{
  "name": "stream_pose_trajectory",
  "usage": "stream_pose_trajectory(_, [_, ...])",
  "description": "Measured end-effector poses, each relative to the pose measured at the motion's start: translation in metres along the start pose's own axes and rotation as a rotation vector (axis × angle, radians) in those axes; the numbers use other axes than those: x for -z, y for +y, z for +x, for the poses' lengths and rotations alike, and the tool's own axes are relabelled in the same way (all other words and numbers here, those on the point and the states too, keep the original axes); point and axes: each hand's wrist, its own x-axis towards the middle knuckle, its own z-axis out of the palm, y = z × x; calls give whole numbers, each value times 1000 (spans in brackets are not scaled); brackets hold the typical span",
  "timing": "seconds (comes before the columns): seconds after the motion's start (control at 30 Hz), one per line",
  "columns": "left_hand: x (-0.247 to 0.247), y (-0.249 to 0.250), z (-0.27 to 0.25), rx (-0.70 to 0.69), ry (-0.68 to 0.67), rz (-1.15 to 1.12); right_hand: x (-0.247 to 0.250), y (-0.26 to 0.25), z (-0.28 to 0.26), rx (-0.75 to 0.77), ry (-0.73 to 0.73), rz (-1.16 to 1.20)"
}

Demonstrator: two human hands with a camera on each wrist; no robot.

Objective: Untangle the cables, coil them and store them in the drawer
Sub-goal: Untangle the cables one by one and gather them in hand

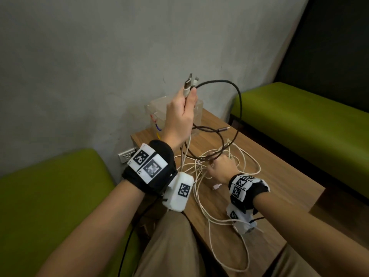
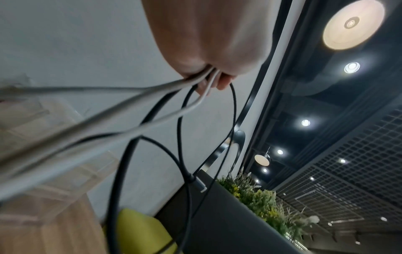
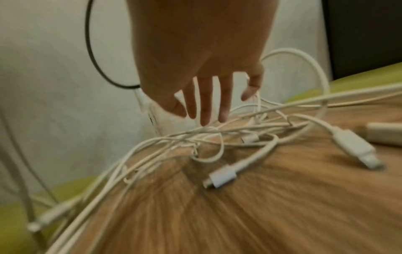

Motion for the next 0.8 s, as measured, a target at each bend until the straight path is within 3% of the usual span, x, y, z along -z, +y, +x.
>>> stream_pose_trajectory(0.1, [3, -8, -9, -24, -23, 64, 23, -8, -1, 5, 207, 241])
stream_pose_trajectory(0.23, [8, -25, -21, 2, 31, 127, 41, -18, -3, 162, 406, 424])
stream_pose_trajectory(0.33, [16, -34, -29, 51, 60, 176, 46, -31, -1, 329, 291, 519])
stream_pose_trajectory(0.4, [25, -37, -30, 61, 110, 186, 45, -44, 2, 427, 190, 445])
stream_pose_trajectory(0.63, [76, -26, -30, 9, 374, 179, 42, -131, 8, 713, 70, 468])
stream_pose_trajectory(0.8, [127, -13, -26, -48, 447, 240, 25, -179, 12, 589, -97, 493])
